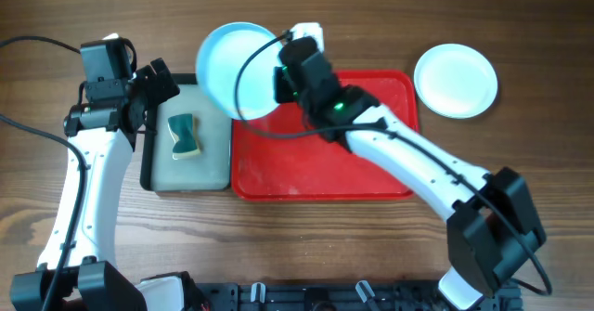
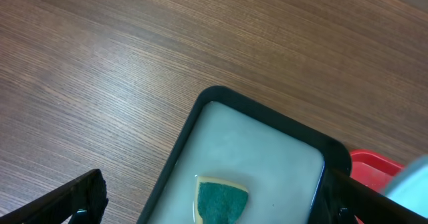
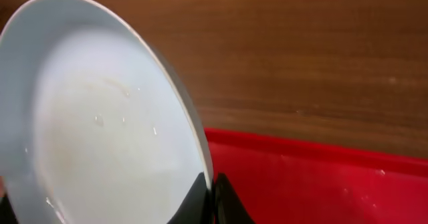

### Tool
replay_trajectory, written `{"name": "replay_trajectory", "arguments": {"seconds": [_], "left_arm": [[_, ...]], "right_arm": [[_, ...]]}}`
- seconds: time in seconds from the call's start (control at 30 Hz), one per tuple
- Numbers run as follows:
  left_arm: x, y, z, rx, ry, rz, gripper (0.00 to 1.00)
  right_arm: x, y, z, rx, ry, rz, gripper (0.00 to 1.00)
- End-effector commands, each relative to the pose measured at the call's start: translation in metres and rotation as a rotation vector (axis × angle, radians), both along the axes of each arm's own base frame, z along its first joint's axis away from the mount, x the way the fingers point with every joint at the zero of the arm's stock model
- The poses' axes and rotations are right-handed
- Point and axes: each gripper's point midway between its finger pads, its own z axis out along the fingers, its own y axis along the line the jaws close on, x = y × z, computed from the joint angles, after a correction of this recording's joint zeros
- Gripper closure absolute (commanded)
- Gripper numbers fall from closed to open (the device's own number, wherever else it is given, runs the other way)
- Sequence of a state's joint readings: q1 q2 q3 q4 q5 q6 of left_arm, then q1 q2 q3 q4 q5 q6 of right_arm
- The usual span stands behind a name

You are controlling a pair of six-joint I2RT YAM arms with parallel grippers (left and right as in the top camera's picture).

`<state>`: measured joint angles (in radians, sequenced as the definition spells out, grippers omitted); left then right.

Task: Clean dirty plates on tray and stack at the side
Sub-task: 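Raise the light-blue plate up and over the red tray with the right gripper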

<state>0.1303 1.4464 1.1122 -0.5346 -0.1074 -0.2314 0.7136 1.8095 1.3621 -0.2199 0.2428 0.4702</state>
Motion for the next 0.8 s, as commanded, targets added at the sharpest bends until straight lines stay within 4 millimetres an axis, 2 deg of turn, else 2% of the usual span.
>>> {"name": "replay_trajectory", "arguments": {"seconds": [0.0, 0.1, 0.17, 0.43, 0.53, 0.77], "left_arm": [[0.001, 0.001, 0.002, -0.01, -0.009, 0.015, 0.0], [0.001, 0.001, 0.002, -0.01, -0.009, 0.015, 0.0], [0.001, 0.001, 0.002, -0.01, -0.009, 0.015, 0.0], [0.001, 0.001, 0.002, -0.01, -0.009, 0.015, 0.0], [0.001, 0.001, 0.002, -0.01, -0.009, 0.015, 0.0], [0.001, 0.001, 0.002, -0.01, -0.009, 0.015, 0.0]], "right_arm": [[0.004, 0.017, -0.01, -0.062, -0.062, -0.006, 0.96], [0.005, 0.035, -0.017, -0.112, -0.128, 0.042, 0.96], [0.007, 0.04, -0.017, -0.151, -0.177, 0.044, 0.96], [0.015, 0.062, 0.027, -0.298, -0.443, 0.165, 0.96], [0.014, 0.071, 0.04, -0.366, -0.528, 0.221, 0.96], [0.006, 0.09, 0.087, -0.523, -0.781, 0.271, 0.96]]}}
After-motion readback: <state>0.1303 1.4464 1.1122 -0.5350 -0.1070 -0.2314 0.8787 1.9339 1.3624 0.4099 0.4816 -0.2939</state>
